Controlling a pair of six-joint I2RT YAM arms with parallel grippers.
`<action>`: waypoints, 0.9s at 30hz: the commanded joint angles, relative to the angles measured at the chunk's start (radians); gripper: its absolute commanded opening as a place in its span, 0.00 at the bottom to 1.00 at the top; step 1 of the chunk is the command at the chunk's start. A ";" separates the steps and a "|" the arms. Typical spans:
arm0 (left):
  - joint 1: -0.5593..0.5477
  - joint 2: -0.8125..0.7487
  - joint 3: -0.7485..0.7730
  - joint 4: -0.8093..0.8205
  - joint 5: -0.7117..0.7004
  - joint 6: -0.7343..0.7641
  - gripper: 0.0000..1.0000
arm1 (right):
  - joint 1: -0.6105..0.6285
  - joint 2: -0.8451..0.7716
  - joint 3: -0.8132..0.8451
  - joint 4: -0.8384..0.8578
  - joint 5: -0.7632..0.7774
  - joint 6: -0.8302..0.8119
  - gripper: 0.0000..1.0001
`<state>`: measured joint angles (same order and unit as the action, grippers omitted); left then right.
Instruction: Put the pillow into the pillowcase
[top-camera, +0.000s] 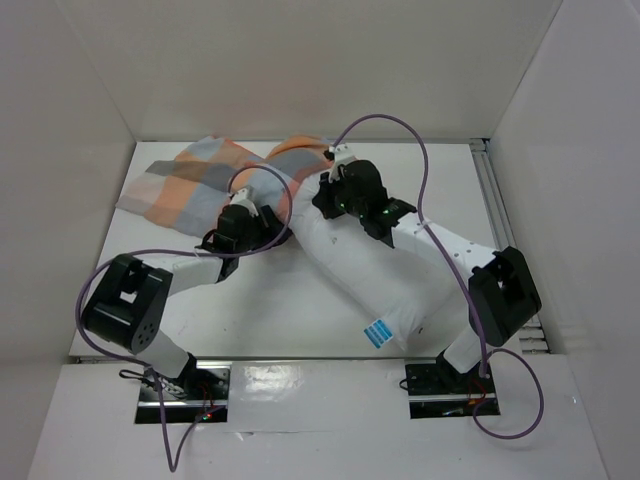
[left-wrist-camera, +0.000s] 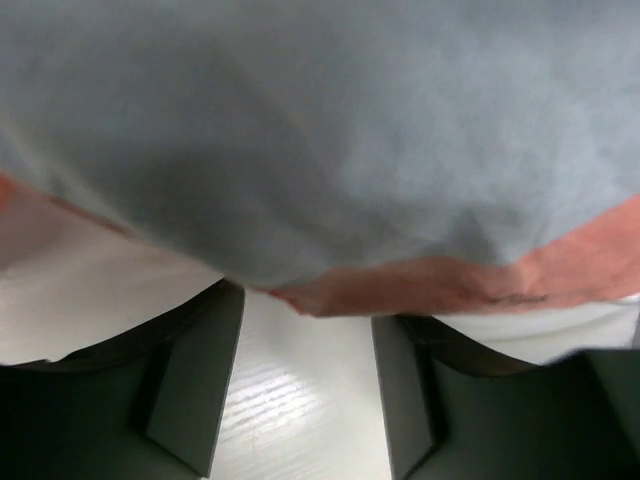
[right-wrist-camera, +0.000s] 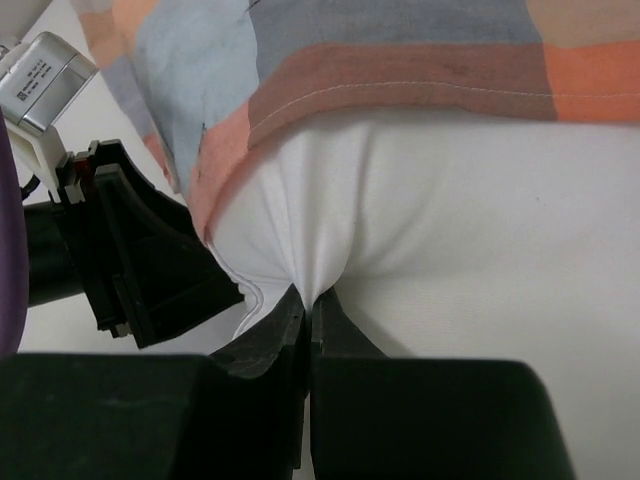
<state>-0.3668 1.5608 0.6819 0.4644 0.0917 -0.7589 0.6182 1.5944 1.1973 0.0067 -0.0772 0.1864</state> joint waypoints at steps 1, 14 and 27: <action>0.006 0.019 0.059 0.020 -0.038 0.036 0.64 | -0.012 -0.005 0.064 0.065 -0.006 0.015 0.00; 0.016 -0.085 0.070 -0.150 -0.152 0.082 0.00 | -0.040 -0.005 0.065 0.065 -0.015 0.024 0.00; -0.222 -0.143 0.289 -0.277 0.238 0.127 0.00 | -0.135 0.176 0.179 0.142 -0.031 0.261 0.00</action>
<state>-0.5159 1.4864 0.9138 0.1482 0.0715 -0.6235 0.5449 1.7145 1.3186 0.0059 -0.1066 0.3153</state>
